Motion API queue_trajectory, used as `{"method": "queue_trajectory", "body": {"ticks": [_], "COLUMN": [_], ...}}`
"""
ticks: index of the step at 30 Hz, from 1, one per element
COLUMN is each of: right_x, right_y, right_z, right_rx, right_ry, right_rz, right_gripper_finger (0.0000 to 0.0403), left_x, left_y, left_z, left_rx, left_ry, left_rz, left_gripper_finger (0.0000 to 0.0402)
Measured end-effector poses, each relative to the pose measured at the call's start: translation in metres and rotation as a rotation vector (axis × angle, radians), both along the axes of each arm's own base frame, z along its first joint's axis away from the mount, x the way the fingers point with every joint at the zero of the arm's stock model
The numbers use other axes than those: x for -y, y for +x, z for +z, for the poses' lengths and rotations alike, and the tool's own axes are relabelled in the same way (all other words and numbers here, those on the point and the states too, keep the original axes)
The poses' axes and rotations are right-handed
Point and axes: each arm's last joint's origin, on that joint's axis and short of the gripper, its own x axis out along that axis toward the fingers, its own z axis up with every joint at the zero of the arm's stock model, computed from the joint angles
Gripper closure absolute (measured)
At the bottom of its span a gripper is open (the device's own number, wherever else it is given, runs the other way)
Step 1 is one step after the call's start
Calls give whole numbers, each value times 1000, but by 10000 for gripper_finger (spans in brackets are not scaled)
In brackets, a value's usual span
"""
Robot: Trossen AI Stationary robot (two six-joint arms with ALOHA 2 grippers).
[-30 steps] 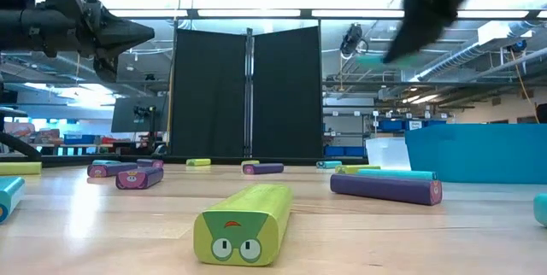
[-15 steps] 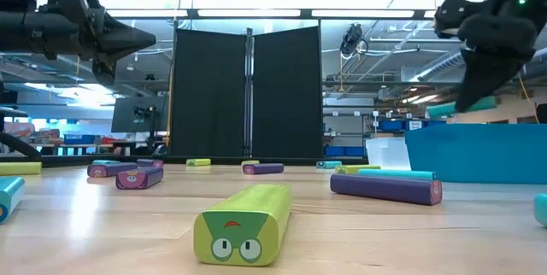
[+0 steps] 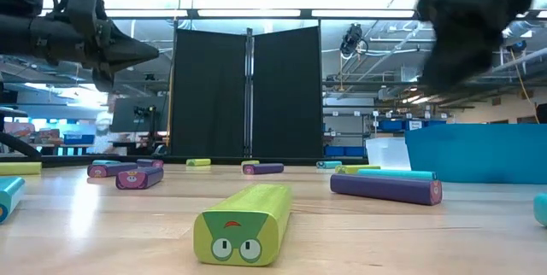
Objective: Sort blocks
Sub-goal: Put the light green block into the yellow bin
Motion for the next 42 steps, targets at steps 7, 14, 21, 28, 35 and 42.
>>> {"method": "queue_trajectory", "body": {"ticks": [7,14,21,28,35,42], "right_x": [13,40,68,83,95,100], "right_y": [43,82,108,116,121,122], "right_z": [-14,-9,-21,-53,-62,-64], "right_rx": [18,-250,-475,-604,-592,-580], "right_ry": [-100,-189,-169,-163,-163,-147], "right_rz": [166,339,533,631,656,649], "right_gripper_finger": [133,125,100,102,105,106], "left_x": [-1,0,0,0,0,0], "left_y": [2,3,3,3,3,3], "left_z": [-3,-3,-3,-3,-3,-5], "left_rx": [-32,-22,-21,-23,-26,-44], "left_ry": [-1,-25,-26,-26,-24,-22], "left_rz": [45,10,-3,-3,-3,-5], "left_gripper_finger": [385,385,385,385,385,385]}}
